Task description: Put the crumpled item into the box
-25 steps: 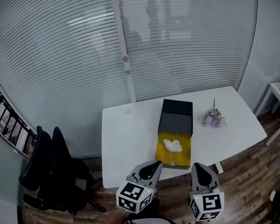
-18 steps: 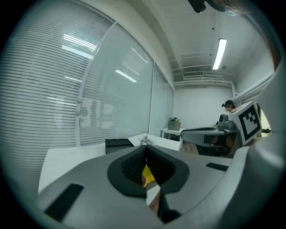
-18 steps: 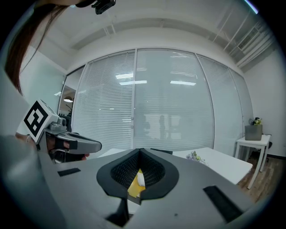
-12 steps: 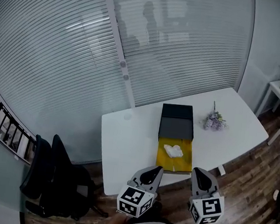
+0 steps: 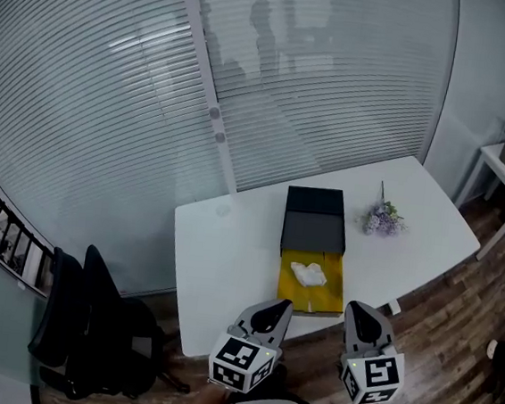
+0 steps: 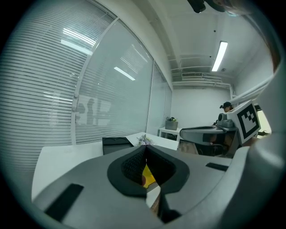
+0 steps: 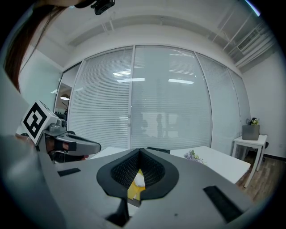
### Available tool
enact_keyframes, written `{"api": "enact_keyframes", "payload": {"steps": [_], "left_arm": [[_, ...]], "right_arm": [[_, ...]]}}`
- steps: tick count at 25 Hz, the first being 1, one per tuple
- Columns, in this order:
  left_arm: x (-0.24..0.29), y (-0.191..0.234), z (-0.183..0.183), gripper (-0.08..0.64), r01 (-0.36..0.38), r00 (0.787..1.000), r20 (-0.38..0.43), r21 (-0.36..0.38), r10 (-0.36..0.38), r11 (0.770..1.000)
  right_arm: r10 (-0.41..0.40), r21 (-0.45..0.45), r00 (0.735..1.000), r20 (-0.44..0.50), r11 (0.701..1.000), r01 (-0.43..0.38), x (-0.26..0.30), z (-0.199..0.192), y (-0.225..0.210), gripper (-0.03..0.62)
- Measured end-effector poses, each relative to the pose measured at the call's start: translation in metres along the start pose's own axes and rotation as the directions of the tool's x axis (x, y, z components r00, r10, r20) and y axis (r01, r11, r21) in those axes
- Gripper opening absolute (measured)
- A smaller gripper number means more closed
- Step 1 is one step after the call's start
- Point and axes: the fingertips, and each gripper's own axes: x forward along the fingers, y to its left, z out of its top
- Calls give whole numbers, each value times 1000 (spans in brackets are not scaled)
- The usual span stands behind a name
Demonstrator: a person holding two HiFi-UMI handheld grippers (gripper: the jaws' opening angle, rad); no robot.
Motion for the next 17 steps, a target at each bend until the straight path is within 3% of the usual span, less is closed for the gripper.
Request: {"api": "enact_keyframes", "payload": {"steps": [17], "left_arm": [[6,27,5,18,-4,1000,27,-29,5,1000]], "right_arm": [[9,-23,1000,-4,1000,-9,22,7,6,27]]}}
